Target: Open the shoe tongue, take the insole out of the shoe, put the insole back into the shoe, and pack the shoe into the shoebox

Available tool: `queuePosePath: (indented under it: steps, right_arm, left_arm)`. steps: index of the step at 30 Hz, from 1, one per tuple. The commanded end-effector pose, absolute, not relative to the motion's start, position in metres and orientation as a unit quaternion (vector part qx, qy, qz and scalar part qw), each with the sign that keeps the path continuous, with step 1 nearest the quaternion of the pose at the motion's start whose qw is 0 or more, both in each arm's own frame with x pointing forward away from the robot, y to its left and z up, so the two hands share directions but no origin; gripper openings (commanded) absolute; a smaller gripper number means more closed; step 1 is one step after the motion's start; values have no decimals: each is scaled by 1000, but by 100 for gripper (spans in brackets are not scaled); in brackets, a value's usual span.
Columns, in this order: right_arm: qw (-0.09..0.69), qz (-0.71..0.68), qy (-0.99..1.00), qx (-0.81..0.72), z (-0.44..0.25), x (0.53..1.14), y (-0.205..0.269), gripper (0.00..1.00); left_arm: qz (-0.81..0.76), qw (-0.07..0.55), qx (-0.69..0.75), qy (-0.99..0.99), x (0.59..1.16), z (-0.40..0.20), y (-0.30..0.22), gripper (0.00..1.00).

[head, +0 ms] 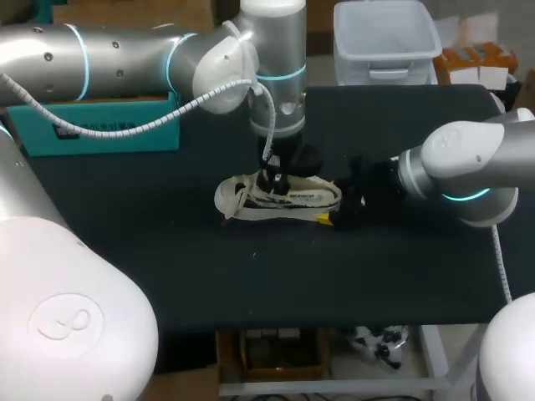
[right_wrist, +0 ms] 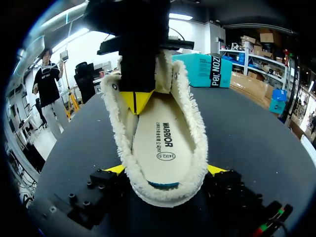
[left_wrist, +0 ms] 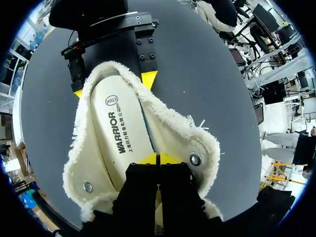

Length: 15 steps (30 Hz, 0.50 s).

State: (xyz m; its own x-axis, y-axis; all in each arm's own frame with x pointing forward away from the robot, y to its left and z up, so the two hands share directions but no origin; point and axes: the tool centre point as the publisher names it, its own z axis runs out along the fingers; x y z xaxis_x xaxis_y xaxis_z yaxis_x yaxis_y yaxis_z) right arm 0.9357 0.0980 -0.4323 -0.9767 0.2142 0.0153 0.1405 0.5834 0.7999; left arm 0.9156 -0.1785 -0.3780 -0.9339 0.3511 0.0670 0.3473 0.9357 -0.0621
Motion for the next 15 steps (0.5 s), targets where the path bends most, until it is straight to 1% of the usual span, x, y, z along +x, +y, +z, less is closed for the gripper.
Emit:
queuePosePath:
  steps: [1,15]
  right_arm:
    - [43,447,888,100,-443,939,95,0]
    - [43,447,888,100,-443,939,95,0]
  left_arm:
    - [25,38,-176,-983,913,-387,-178,0]
    - [15,19,-126,-992,905,-405,-176,0]
